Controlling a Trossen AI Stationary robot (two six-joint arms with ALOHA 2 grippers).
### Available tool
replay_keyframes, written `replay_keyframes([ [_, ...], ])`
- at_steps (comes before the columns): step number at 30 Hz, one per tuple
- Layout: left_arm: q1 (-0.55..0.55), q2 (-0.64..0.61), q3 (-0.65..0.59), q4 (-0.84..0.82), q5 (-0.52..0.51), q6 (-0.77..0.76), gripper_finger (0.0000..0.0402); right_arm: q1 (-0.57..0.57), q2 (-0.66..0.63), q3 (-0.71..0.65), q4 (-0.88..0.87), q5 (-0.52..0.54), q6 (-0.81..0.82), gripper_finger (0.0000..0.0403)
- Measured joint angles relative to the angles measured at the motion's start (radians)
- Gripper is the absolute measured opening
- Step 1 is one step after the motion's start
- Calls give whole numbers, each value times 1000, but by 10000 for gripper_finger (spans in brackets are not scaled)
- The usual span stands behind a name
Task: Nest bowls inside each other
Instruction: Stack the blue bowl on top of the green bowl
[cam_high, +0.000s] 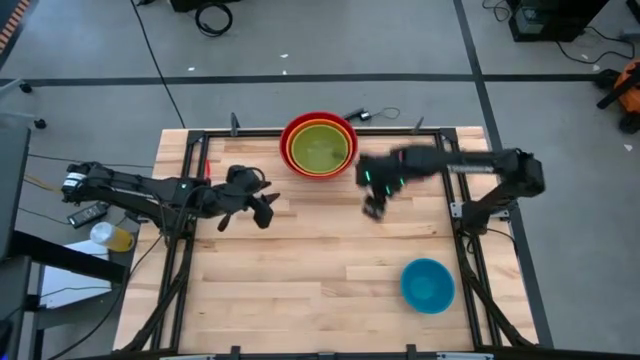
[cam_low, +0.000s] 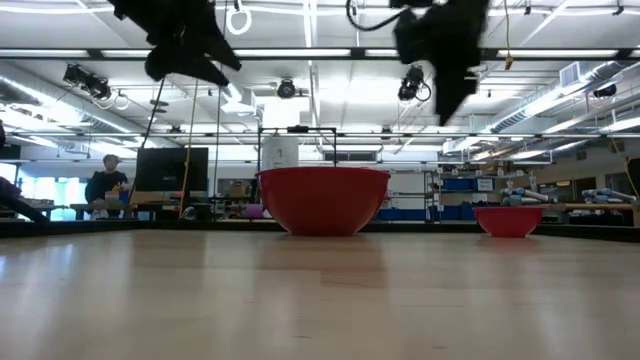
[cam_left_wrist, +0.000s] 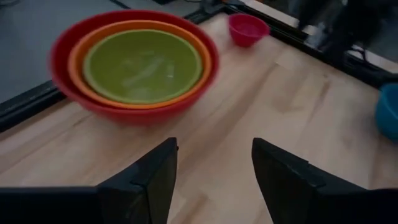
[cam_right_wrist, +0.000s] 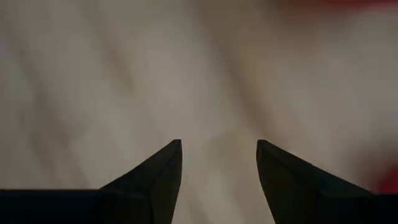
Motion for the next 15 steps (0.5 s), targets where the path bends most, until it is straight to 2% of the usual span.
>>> replay_keyframes([
  [5,-10,57,0,149,84,47,208,256,-107,-183,4,-4,177,207],
  [9,-16,134,0,273,150,78,208,441,-176,-272,-4,-25,323,206],
  [15,-16,263,0,388,267,113,208,638,-209,-398,-26,-31,552,206],
])
